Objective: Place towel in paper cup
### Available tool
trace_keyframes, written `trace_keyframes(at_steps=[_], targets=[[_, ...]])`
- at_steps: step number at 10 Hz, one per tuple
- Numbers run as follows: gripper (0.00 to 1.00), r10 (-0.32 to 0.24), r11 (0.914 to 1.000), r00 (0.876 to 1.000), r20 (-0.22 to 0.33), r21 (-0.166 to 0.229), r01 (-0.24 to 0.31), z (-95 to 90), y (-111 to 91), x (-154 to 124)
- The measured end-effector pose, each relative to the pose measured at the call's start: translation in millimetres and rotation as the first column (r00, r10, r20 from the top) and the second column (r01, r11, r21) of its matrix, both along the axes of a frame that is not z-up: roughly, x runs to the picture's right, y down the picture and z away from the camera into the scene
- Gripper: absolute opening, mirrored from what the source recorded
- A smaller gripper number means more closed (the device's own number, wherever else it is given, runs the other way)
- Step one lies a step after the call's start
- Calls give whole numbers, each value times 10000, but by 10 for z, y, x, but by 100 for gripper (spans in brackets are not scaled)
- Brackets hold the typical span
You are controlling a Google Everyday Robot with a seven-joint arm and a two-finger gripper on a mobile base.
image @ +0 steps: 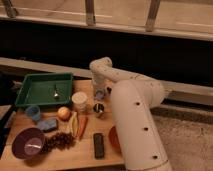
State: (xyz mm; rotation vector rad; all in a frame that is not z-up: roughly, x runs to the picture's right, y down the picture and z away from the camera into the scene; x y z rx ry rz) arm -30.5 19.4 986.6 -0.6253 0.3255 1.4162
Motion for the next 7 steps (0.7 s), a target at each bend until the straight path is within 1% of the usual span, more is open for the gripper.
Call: trace_keyframes(at_steps=[1,2,3,4,5,7], targets=[[16,126,9998,9999,89,161,-127,-63,-72,0],[6,325,9989,9992,249,323,-333,-153,-142,19],[1,530,9973,9977,430,489,-551,-238,-216,41],[0,699,9951,9955,644,649,-741,-326,-277,76],[0,792,9935,9935,814,753,-854,-390,-313,59],[0,1000,9884,9867,1282,1015,-1134,-585,-427,25]])
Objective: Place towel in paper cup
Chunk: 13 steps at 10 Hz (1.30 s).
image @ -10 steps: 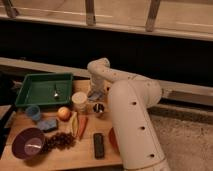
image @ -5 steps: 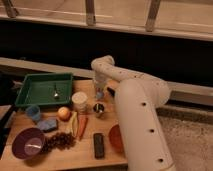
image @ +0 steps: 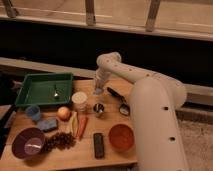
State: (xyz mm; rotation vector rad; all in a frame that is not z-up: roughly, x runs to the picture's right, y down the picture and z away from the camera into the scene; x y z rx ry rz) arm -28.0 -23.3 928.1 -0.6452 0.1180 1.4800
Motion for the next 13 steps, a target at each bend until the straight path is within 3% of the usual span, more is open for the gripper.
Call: trace_keyframes(at_steps=[3,6,9,10,13], targets=[[0,15,9995,9986,528,311,-31,-346,-199,-58],[0,-836,9951,9906,1083,614,773,-753,-292,-283],[0,-2185,9738,9632,1567,980,2050,-1052,-194,-644],[0,-2676,9624,9486,1693,948,2546,-1106,-83,-792],[0,-3477,9376,9201,1806,648,3416,-1094,147,-998]])
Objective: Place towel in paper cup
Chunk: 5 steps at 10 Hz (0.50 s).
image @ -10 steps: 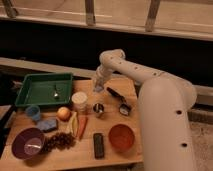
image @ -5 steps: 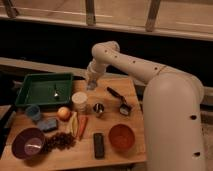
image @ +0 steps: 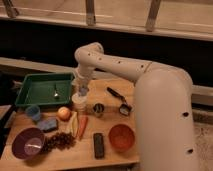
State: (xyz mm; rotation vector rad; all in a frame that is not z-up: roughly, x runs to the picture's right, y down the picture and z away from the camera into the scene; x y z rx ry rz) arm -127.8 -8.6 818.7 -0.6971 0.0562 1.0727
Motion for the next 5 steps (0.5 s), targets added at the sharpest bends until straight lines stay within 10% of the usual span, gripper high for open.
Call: trace_keyframes(at_steps=[5], targets=[[39,-324,9974,9994,142,-636,332,82,166,-63]])
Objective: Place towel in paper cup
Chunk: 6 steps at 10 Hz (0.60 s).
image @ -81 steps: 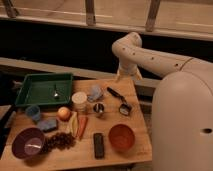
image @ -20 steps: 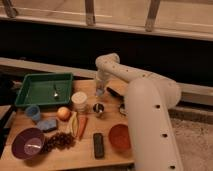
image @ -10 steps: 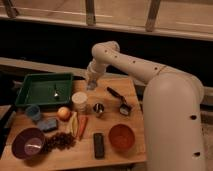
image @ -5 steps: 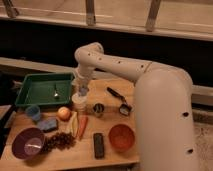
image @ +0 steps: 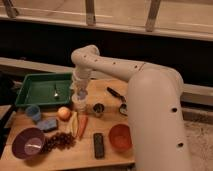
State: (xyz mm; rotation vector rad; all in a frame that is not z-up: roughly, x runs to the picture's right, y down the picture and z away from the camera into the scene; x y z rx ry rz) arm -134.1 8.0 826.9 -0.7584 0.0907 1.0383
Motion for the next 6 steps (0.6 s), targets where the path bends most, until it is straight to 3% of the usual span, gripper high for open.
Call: trace_keyframes(at_steps=[3,6], targets=[[68,-59,9994,9997,218,-334,66,27,72,-50],[73,44,9993,9994,341,-363,-32,2,43,-39]])
